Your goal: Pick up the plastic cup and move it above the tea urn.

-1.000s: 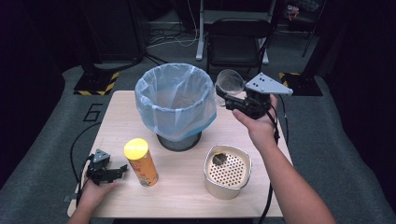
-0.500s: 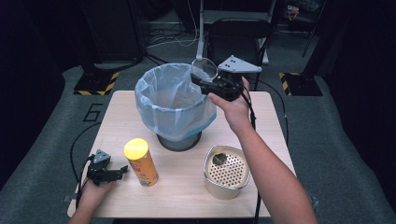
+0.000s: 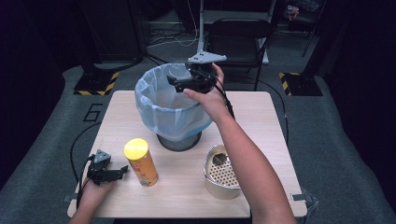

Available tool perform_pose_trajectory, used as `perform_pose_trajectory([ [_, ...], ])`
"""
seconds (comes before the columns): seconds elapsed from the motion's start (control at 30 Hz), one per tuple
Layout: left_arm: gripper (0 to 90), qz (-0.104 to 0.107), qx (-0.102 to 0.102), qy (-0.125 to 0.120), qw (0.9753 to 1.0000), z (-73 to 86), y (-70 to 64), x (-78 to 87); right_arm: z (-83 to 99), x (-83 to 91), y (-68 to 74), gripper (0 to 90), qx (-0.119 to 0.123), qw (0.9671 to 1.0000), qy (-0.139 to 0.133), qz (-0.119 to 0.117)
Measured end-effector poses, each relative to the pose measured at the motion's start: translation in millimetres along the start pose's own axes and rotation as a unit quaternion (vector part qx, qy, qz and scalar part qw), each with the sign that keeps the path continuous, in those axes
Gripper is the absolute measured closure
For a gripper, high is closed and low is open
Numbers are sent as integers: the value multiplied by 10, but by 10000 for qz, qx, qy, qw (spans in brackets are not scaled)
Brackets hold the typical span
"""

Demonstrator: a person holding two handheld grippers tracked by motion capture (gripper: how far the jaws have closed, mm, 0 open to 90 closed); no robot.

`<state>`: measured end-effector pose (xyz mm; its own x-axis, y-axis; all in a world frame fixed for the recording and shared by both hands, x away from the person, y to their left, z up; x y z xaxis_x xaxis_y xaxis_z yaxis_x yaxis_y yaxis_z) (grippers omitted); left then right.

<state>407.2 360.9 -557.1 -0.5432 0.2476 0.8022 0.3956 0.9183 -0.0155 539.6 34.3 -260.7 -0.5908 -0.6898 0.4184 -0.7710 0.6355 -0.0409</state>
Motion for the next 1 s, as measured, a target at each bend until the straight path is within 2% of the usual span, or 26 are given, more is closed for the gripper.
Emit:
perform_pose_trajectory([
  [0.03,120,0,0,0,10000,0,0,0,10,-27,11,159,89,9999,73,-33],
  [0.1,120,55,-40,79,9999,5,-12,17,27,-46,26,157,145,9997,181,86],
  [0.17,120,68,-6,-2,10000,3,-14,11,24,-24,1,157,100,9999,99,97],
  [0.23,121,123,2,75,9999,6,-12,26,27,-7,-10,157,78,9999,65,91],
  [0.27,121,145,100,-13,9998,5,-12,20,51,18,-27,157,37,9999,74,152],
  [0.43,124,141,89,-10,9999,3,-2,24,111,64,-44,159,63,9998,88,149],
  [0.5,124,179,80,73,9998,5,0,37,145,93,-59,167,79,9998,99,182],
  [0.53,124,170,130,2,9998,3,-2,29,156,108,-66,169,69,9998,92,179],
  [0.6,124,262,250,66,9993,9,-16,43,164,137,-67,174,53,9998,59,173],
  [0.63,125,232,251,-20,9994,6,-17,34,170,158,-54,178,17,9999,37,139],
  [0.77,142,238,175,-14,9996,5,-9,59,201,266,-8,200,144,9998,-30,136],
  [0.87,152,349,266,-69,9990,-1,-18,105,250,403,2,224,173,9994,-284,81],
  [1.0,153,435,304,-166,9985,-26,-38,158,413,599,-51,242,-3,9991,-421,82],
])
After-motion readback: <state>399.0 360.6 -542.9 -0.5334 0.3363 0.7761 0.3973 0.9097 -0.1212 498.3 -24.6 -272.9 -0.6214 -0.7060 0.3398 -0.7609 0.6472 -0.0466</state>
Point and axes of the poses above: each handheld gripper's, and its own axes: x roughly backward along the jaws, z roughly out of its underside, y roughly to its left, the point moved 4 cm from there along -x, roughly forward along the jaws, and after that the axes turned 11 degrees about y, right-handed, at the moved point
